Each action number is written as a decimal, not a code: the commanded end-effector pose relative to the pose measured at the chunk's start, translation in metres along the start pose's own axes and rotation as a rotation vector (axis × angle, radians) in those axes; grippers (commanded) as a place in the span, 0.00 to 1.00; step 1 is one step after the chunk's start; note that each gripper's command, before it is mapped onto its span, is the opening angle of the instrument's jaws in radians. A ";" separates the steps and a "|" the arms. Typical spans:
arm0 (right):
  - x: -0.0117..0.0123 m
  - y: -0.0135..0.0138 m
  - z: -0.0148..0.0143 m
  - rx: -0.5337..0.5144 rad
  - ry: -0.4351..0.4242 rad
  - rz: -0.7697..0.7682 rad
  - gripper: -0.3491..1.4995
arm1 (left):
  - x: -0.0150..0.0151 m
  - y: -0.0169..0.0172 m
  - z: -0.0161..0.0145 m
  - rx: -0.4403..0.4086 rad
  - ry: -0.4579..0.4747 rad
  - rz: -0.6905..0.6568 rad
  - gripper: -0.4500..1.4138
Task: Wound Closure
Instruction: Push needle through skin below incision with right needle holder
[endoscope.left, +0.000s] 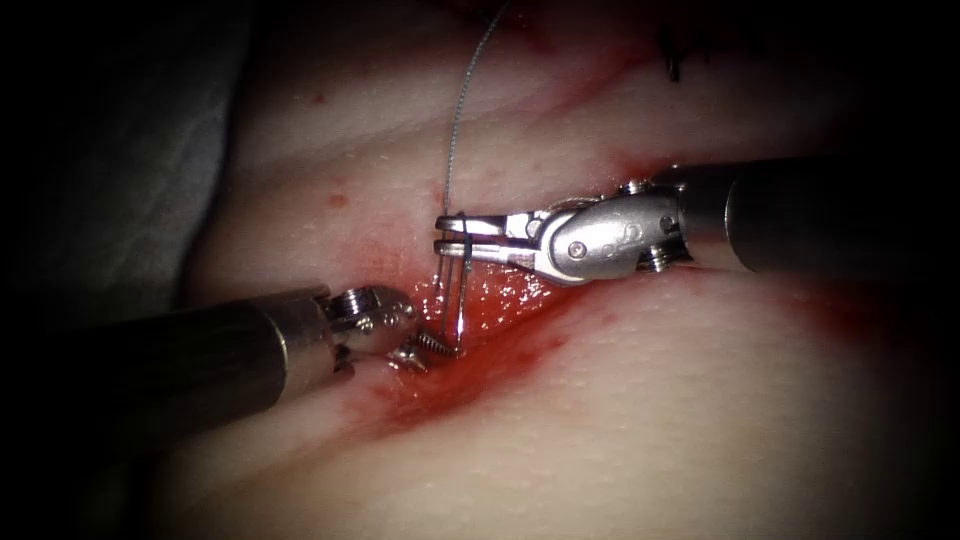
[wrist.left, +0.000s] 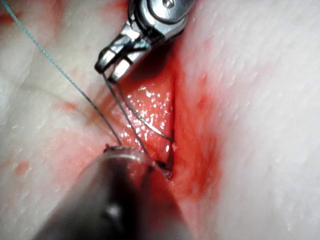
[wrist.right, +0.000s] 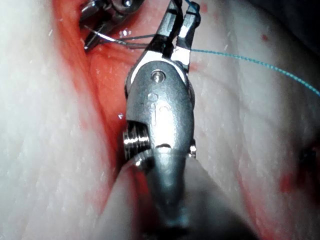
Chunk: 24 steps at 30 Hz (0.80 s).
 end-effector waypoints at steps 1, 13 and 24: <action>-0.0005 -0.0002 0.0007 0.000 0.003 -0.003 0.00 | 0.0001 -0.0002 0.0008 -0.001 0.001 -0.001 0.76; -0.0008 -0.0008 0.0012 -0.001 0.034 -0.056 0.00 | -0.0016 0.0004 0.0000 0.000 -0.001 -0.037 0.73; -0.0014 -0.0028 0.0024 0.010 0.057 -0.076 0.00 | -0.0024 0.0005 -0.0004 -0.005 -0.003 -0.033 0.72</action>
